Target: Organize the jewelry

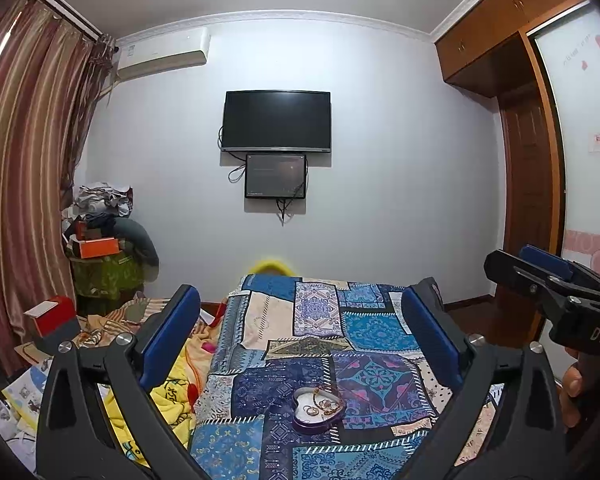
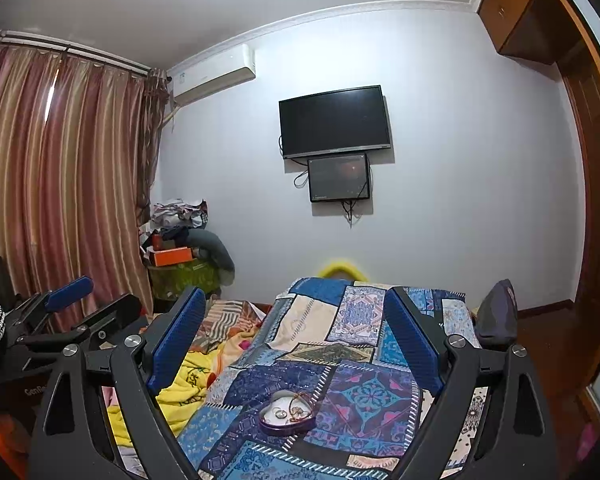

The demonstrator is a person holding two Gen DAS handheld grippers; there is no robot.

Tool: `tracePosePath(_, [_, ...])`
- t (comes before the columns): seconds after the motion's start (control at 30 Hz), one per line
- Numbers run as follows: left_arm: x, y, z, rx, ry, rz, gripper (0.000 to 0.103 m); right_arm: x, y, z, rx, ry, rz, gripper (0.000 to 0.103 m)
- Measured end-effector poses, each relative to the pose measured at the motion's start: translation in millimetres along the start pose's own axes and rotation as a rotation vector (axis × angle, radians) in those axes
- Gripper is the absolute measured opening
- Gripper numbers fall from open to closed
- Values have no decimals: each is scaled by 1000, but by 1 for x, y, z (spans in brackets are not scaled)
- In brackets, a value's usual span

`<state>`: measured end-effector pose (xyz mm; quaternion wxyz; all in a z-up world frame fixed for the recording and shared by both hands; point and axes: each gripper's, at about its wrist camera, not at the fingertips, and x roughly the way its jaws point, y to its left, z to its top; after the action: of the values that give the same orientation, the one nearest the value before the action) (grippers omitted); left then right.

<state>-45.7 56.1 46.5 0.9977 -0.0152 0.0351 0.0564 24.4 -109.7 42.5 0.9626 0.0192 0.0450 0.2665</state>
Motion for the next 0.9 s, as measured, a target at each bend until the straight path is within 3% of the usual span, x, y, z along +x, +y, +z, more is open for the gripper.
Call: tracePosePath(0.9, [7, -3, -3, -5, 24, -3, 102, -1, 1, 2, 7, 22, -11, 89])
